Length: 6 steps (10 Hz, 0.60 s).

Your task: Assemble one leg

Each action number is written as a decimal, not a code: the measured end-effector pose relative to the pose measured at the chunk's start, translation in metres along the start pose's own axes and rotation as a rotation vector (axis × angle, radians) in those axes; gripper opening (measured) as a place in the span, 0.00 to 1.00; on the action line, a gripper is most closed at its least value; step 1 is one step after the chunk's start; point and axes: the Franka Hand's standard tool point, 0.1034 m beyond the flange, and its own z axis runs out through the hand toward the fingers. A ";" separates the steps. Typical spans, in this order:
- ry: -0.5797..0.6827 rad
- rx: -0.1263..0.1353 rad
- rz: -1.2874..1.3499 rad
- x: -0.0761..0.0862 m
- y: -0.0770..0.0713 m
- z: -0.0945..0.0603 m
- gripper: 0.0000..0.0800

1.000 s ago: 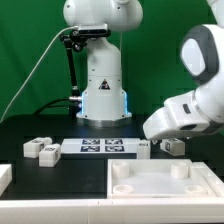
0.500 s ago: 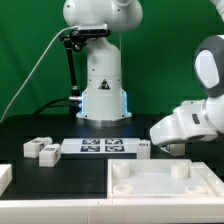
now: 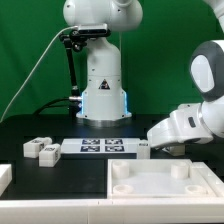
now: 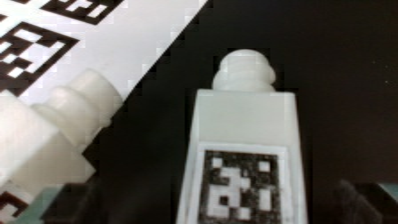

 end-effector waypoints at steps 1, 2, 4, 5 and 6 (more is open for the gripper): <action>0.000 0.000 0.000 0.000 0.000 0.000 0.65; 0.000 0.000 0.000 0.000 0.000 0.000 0.46; 0.000 0.000 0.000 0.000 0.000 0.000 0.36; 0.000 0.000 0.000 0.000 0.000 0.000 0.36; 0.000 0.001 0.000 0.000 0.000 0.000 0.36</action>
Offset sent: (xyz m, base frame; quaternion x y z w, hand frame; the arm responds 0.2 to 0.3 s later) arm 0.0000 0.0000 0.0000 0.0000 0.0000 0.0000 1.0000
